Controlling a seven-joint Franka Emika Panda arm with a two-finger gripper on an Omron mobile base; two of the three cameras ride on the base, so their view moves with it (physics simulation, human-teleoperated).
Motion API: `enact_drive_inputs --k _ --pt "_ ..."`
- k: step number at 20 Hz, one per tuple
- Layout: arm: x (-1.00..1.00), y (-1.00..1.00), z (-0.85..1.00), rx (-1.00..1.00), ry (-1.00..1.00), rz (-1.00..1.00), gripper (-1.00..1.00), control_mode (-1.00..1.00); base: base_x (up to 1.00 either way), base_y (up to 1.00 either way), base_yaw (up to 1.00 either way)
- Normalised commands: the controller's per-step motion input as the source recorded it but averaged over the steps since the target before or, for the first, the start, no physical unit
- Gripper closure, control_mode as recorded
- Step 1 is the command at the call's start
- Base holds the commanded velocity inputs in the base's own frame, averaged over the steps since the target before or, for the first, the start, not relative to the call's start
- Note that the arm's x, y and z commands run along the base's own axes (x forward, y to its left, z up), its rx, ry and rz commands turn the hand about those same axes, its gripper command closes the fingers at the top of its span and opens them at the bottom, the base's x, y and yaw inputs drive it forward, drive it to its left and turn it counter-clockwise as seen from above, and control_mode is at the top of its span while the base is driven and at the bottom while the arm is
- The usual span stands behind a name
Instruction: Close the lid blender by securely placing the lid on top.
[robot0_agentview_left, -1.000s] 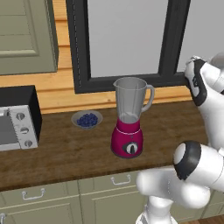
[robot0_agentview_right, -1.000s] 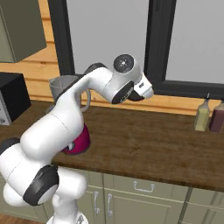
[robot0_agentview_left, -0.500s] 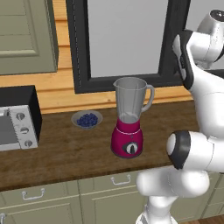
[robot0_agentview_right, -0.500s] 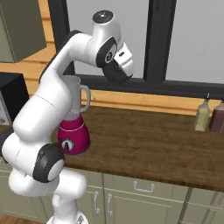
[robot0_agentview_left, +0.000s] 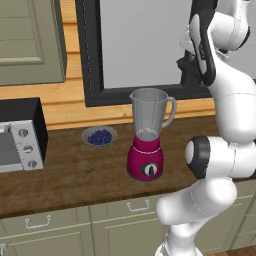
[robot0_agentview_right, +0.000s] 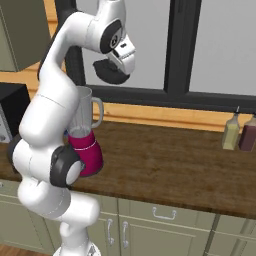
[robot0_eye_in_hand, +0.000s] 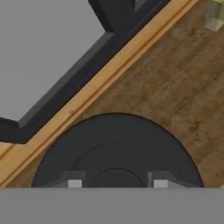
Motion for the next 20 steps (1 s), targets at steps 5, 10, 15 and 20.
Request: enact_drive_inputs --k 5,10,15,20 --pt "0.16 0.94 -0.02 -0.05 -0.14 0.27 1.0 -1.0 0.0 0.0 0.0" --pt "0.1 0.98 -0.04 -0.18 -0.03 0.3 1.0 -1.0 0.0 0.0 0.0" --pt "0.0 0.75 -0.13 -0.18 0.0 0.3 1.0 -1.0 0.0 0.0 0.0" --pt "-0.01 0.38 -0.27 -0.09 0.02 0.21 1.0 -1.0 0.0 0.0 0.0"
